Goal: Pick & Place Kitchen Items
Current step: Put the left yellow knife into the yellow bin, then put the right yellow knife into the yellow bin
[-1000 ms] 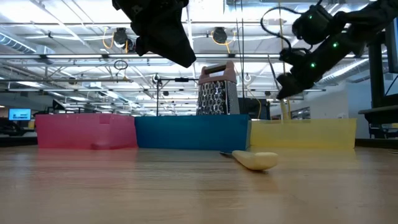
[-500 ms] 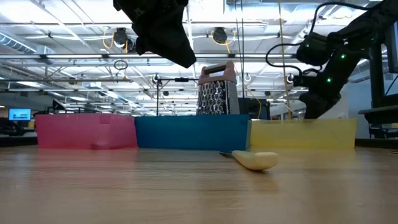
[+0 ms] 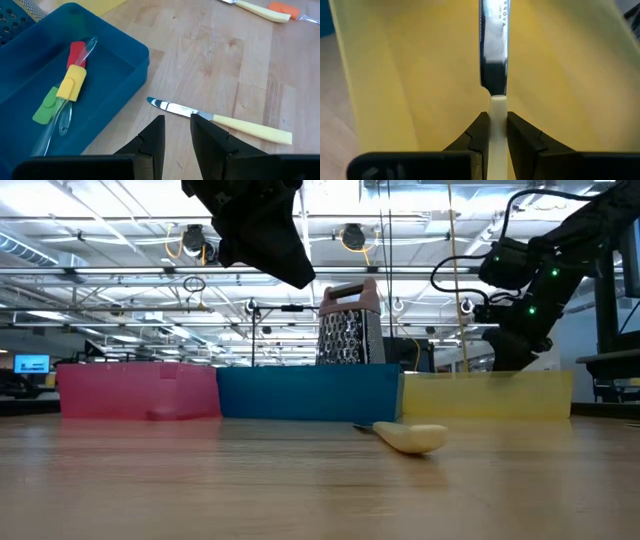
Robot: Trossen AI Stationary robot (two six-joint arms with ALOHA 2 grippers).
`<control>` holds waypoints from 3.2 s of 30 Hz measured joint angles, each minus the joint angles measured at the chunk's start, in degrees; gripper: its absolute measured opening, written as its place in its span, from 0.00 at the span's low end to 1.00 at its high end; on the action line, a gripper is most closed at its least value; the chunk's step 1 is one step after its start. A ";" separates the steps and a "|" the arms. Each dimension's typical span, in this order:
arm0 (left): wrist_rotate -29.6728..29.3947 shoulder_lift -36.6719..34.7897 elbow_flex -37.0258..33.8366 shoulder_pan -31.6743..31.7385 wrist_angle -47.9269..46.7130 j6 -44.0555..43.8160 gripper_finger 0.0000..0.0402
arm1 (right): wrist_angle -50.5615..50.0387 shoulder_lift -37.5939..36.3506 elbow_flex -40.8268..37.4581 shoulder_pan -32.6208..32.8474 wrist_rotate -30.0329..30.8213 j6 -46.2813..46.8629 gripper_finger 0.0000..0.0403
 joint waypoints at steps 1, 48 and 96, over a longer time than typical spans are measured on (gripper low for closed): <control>0.00 0.00 0.00 0.00 0.00 0.00 0.24 | 0.56 0.00 -0.73 0.00 0.00 0.11 0.10; -0.01 -0.04 0.00 0.93 0.00 -0.72 0.24 | 20.97 -6.80 -9.50 3.41 0.11 1.21 0.34; -0.99 -0.03 0.02 3.61 0.54 7.86 0.24 | -16.38 21.26 28.78 71.45 20.91 58.22 0.32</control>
